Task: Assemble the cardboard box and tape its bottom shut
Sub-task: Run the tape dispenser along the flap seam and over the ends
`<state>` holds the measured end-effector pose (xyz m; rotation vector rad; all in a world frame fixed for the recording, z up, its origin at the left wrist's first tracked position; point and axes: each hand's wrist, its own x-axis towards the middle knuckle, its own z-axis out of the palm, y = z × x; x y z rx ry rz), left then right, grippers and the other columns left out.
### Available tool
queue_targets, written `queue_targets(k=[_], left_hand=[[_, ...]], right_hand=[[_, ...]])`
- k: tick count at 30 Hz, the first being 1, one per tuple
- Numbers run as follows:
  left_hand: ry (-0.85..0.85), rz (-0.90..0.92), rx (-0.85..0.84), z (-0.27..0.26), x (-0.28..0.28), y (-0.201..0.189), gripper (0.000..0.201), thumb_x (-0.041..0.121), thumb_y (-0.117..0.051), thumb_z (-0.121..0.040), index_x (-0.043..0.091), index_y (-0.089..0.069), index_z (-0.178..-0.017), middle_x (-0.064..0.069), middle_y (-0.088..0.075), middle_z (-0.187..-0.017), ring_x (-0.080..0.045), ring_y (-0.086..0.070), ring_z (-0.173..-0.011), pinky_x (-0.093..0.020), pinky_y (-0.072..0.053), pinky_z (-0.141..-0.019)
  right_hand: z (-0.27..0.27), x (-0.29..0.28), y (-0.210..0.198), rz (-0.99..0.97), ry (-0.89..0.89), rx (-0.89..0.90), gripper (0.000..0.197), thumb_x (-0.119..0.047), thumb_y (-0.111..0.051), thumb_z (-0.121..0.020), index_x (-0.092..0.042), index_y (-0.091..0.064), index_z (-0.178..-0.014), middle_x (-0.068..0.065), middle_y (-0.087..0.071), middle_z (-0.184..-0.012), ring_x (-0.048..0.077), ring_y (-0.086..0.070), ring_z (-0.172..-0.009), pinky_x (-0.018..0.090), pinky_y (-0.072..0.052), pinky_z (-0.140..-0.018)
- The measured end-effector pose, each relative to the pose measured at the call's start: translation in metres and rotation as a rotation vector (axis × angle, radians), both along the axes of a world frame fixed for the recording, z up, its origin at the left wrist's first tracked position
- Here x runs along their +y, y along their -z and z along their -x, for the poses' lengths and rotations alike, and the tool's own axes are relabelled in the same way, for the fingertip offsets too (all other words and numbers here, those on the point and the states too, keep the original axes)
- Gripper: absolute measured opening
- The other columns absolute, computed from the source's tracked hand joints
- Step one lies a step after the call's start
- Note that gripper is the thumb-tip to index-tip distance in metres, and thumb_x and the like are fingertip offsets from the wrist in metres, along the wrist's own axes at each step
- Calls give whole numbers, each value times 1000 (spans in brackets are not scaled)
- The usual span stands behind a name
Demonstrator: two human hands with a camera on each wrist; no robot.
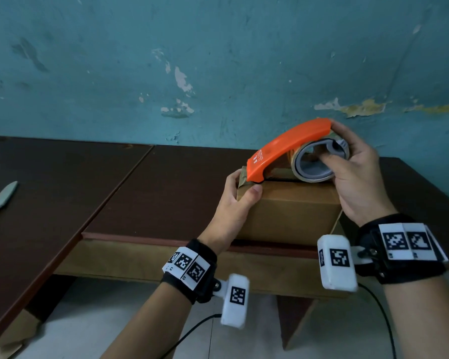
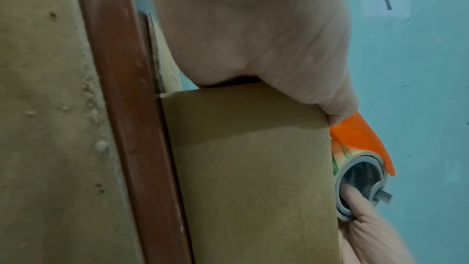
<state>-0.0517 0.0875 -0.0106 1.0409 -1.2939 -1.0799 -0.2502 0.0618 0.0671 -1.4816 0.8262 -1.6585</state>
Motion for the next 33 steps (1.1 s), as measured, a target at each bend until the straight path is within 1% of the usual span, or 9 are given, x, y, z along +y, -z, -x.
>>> queue_targets(k=[6,10,14,18,21,23,27,31,33], left_hand=[[-46,14,-9,4,1,0,66,44,-55,-87,27,-42,-149,15,-60,-123,19,-55,-104,-16,-39,-95],[-181,56,-57,11,2,3,70,51,-52,-82,32,-48,-150,13,-62,-138,-1,-53,-131,-39,-40,-117],[-330,134,-40,20,5,1,70,44,-48,-87,21,-51,-153,6,-62,-146,-4,-51,-138,-37,-39,-120],[-422,146,-44,25,9,2,43,35,-53,-98,19,-57,-138,18,-68,-112,16,-61,-101,-11,-46,-84],[-500,236,-84,27,11,5,25,25,-58,-101,15,-53,-123,14,-69,-104,6,-64,-74,-16,-43,-63],[-526,330,-155,28,13,7,30,35,-56,-99,14,-50,-120,0,-74,-104,-2,-56,-52,-19,-37,-51],[-491,384,-235,27,14,18,53,54,-44,-99,15,-40,-134,-24,-73,-115,-5,-64,-66,-21,-43,-59],[-445,471,-357,24,17,27,57,63,-31,-104,25,-24,-145,-23,-55,-150,-34,-72,-100,-48,-56,-85],[-425,538,-439,19,16,30,57,54,-31,-107,20,-21,-152,-3,-36,-168,-5,-67,-75,-51,-56,-78]], right_hand=[[1,-3,4,-12,-3,-26,46,13,-58,-93,-19,-64,-125,9,-72,-118,20,-71,-110,33,-59,-92],[-1,-4,5,11,41,17,42,9,-57,-96,-24,-64,-120,9,-70,-124,21,-69,-116,35,-57,-98],[-1,-2,5,24,51,49,44,8,-56,-96,-29,-64,-119,11,-68,-130,20,-67,-121,33,-56,-100],[-2,-3,4,26,64,68,42,7,-55,-97,-25,-63,-124,9,-68,-129,17,-67,-119,28,-56,-98],[-1,-4,4,22,74,74,40,6,-56,-97,-22,-62,-126,5,-70,-125,13,-68,-116,27,-56,-96],[-2,-3,3,19,70,67,38,6,-56,-98,-21,-62,-124,-1,-71,-118,8,-70,-110,20,-56,-90],[-1,-4,4,24,88,78,38,6,-56,-98,-16,-62,-129,-1,-70,-121,10,-68,-114,20,-55,-92],[-1,-5,4,23,98,87,37,4,-57,-98,-12,-61,-130,-3,-70,-118,6,-68,-111,18,-54,-90],[0,-6,5,21,109,90,38,5,-57,-98,-13,-61,-131,0,-69,-122,9,-67,-116,22,-54,-95]])
